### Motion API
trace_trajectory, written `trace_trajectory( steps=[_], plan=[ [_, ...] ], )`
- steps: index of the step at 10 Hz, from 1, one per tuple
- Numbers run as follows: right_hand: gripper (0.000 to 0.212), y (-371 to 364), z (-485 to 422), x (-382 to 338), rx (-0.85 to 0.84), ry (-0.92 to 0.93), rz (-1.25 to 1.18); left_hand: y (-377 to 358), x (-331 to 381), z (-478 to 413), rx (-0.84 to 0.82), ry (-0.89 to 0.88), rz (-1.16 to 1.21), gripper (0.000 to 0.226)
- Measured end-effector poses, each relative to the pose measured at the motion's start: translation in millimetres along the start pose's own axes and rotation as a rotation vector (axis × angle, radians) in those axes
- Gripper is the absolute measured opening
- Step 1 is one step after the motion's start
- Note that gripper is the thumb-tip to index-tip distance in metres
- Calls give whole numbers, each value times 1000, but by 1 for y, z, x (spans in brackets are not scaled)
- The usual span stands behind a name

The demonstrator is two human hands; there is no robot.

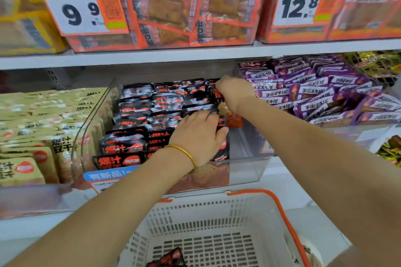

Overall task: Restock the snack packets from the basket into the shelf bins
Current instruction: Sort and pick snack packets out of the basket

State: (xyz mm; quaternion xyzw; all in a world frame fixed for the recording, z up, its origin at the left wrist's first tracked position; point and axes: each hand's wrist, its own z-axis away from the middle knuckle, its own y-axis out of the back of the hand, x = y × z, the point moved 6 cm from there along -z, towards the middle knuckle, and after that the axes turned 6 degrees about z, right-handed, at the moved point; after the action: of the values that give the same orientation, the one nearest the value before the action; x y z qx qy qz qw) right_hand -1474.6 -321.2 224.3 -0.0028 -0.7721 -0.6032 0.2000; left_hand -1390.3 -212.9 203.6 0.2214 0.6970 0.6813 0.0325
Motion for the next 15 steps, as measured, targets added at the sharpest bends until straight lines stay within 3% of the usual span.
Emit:
trace_trajectory(
  steps=[1,2,4,5,7,8,9,10,11,12,13,14,15],
  plan=[
    [41,-2,-4,-1,84,-6,-59,1,-1,0,6,5,-4,52],
    [39,-8,-6,-2,58,-23,-60,0,-2,-1,4,10,-8,52],
    [31,-13,0,-9,151,-69,164,-1,-3,-3,4,19,1,51],
    [39,-12,7,-6,130,-146,-50,-1,-3,-2,0,15,4,52],
    [20,-44,41,-1,-203,-237,-550,-2,-6,-1,1,18,12,52],
    [21,-69,48,-15,-415,-188,-552,-1,-4,-1,5,12,12,52],
    [38,-73,44,-23,-438,-168,-686,-2,-4,-1,3,4,-7,52],
    [39,-71,41,-20,-404,-182,-671,-2,-3,-2,-4,-4,-38,53],
    [26,-63,45,-15,-353,-192,-697,0,-1,2,36,-25,-93,56],
    [26,-35,66,-7,-201,-223,-873,11,11,21,210,-126,-111,65],
    [37,10,116,-4,66,-159,-896,19,24,53,430,-252,-59,41],
    [42,37,179,-13,398,-143,-860,12,28,104,519,-354,28,29],
    [34,19,230,-46,441,-177,-870,-26,6,149,436,-337,40,27]
  ],
)
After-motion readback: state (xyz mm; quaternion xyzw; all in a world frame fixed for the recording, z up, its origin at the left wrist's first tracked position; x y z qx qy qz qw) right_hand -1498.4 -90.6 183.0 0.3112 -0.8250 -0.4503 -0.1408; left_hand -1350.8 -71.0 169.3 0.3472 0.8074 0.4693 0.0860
